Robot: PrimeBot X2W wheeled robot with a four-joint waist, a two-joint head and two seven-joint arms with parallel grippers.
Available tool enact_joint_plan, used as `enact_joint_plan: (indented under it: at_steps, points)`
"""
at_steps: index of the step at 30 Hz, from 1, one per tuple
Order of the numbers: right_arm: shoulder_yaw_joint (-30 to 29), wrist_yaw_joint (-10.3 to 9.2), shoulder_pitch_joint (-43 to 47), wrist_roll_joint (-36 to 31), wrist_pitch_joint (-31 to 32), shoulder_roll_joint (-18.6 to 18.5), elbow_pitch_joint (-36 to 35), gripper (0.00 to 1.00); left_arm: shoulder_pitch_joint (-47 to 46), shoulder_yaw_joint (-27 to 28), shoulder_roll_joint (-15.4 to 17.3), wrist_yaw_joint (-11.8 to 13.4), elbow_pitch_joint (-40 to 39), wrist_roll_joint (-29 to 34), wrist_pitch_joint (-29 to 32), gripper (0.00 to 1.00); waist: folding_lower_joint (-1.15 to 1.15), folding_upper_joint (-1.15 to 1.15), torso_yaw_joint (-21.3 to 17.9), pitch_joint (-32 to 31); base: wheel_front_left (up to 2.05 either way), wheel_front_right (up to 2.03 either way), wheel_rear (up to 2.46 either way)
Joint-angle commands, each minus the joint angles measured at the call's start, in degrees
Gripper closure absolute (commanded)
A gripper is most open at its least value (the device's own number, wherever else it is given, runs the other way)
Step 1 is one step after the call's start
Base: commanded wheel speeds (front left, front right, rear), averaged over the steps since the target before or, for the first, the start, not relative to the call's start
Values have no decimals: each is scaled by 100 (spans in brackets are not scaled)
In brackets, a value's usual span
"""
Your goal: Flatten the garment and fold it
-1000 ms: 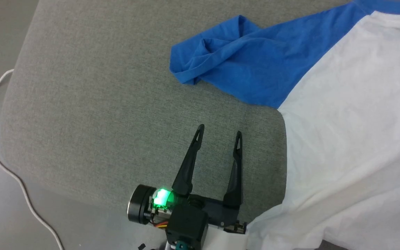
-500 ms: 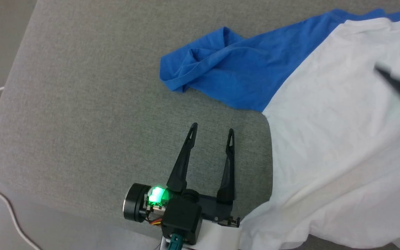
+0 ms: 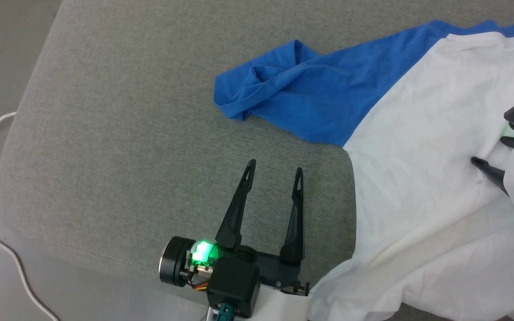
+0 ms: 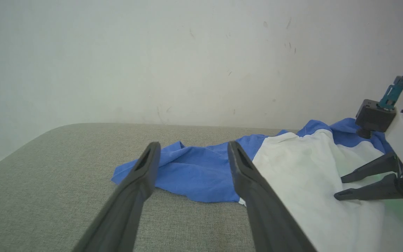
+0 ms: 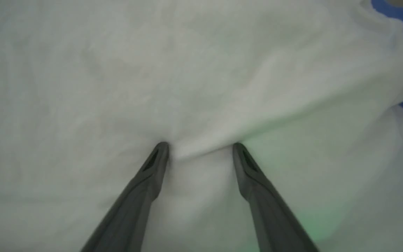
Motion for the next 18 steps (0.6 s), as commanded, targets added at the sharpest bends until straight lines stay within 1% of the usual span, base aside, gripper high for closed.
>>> enact_joint_plan:
  at_steps: [1, 3, 4, 8, 11, 14, 18]
  points:
    - [185, -13, 114, -128, 37, 121, 268, 38, 55, 2, -11, -23, -20, 8, -27, 0, 1, 0, 59, 55, 0, 0, 0]
    - [287, -13, 73, -207, 4, 169, 368, 89, 48, 4, -15, -17, 3, 5, -27, 0, 1, 0, 55, 35, 0, 0, 0]
    - [306, -13, 46, -201, -55, 208, 383, 100, 50, 9, -16, -14, 22, -1, -27, 0, 1, 0, 41, 9, 0, 0, 0]
    - [372, -13, -67, -53, -435, 370, 110, 100, 65, 65, -10, -46, 82, -21, -27, 0, 1, 0, -80, -186, 0, 0, 0]
    - [396, -13, -43, 209, -629, 493, -339, 100, 84, 147, 25, -91, 104, -43, -27, 0, 1, 0, -212, -376, 0, 0, 0]
    - [546, -13, 131, 492, -679, 571, -940, 100, 140, 243, 77, -132, 124, -86, -27, 0, 1, 0, -362, -565, 0, 0, 0]
    - [771, -13, 625, 863, -579, 646, -1660, 100, 188, 309, 103, -217, 136, -136, -27, 0, 1, 0, -497, -705, 0, 0, 0]
